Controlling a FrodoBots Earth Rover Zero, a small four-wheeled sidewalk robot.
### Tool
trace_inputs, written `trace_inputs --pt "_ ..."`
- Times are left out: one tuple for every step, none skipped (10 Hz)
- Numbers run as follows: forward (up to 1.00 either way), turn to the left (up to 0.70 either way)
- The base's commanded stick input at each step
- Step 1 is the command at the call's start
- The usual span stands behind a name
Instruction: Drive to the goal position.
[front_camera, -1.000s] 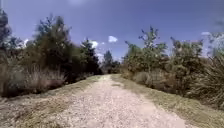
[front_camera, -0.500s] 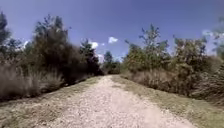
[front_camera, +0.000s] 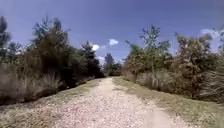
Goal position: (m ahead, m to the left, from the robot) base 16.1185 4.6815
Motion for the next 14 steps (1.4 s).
trace_inputs --pt "0.5 0.0" --pt "0.5 -0.19" --pt "0.5 -0.43" --pt "0.5 -0.44" --pt "0.5 -0.33" --pt "0.5 -0.08" --pt "0.5 0.0" --pt "0.5 0.0" --pt "0.5 0.0" --pt "0.5 0.0" --pt "0.5 0.0" --pt "0.5 0.0" --pt "0.5 0.0" --pt "0.5 0.0"
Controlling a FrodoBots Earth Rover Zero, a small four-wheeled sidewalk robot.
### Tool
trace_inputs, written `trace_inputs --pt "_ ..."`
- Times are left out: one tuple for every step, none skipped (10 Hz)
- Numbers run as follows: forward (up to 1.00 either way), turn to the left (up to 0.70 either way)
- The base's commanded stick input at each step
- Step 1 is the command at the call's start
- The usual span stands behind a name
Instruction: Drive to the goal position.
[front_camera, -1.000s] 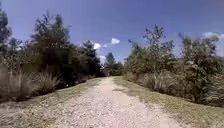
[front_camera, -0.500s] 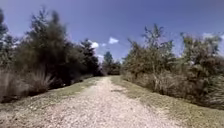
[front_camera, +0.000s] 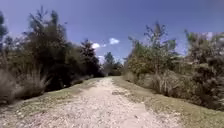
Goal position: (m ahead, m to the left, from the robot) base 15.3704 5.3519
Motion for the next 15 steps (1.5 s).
trace_inputs --pt "0.5 0.0" --pt "0.5 0.0" --pt "0.5 0.0" --pt "0.5 0.0" --pt "0.5 0.0" --pt "0.5 0.0" --pt "0.5 0.0" --pt "0.5 0.0" --pt "0.5 0.0" --pt "0.5 0.0" --pt "0.5 0.0" --pt "0.5 0.0" --pt "0.5 0.0" --pt "0.5 0.0" --pt "0.5 0.0"
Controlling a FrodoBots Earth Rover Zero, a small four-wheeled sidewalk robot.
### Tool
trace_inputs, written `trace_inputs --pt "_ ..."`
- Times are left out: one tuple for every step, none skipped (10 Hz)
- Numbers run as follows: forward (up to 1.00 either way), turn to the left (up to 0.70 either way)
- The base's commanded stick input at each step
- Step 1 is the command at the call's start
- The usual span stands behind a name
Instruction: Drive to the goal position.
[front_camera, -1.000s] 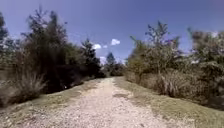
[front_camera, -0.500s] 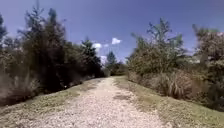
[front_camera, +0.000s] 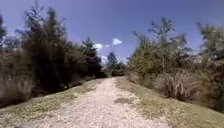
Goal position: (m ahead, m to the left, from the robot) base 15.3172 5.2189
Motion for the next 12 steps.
trace_inputs --pt "0.5 0.0" --pt "0.5 0.0" --pt "0.5 0.0" --pt "0.5 0.0" --pt "0.5 0.0" --pt "0.5 0.0" --pt "0.5 0.0" --pt "0.5 0.0" --pt "0.5 0.0" --pt "0.5 0.0" --pt "0.5 0.0" --pt "0.5 0.0"
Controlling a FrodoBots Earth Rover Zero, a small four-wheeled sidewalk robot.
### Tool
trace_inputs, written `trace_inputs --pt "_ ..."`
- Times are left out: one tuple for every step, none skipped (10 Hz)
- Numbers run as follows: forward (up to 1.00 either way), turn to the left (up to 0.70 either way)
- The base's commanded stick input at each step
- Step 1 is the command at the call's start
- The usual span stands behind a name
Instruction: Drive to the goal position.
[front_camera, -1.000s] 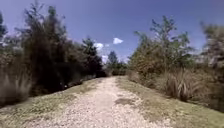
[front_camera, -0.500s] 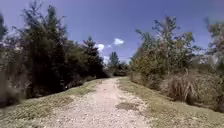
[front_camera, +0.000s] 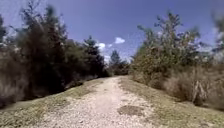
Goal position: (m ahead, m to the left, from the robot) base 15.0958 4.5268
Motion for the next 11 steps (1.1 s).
trace_inputs --pt "0.5 0.0" --pt "0.5 0.0" --pt "0.5 0.0" --pt "0.5 0.0" --pt "0.5 0.0" --pt "0.5 0.0" --pt "0.5 0.0" --pt "0.5 0.0" --pt "0.5 0.0" --pt "0.5 0.0" --pt "0.5 0.0"
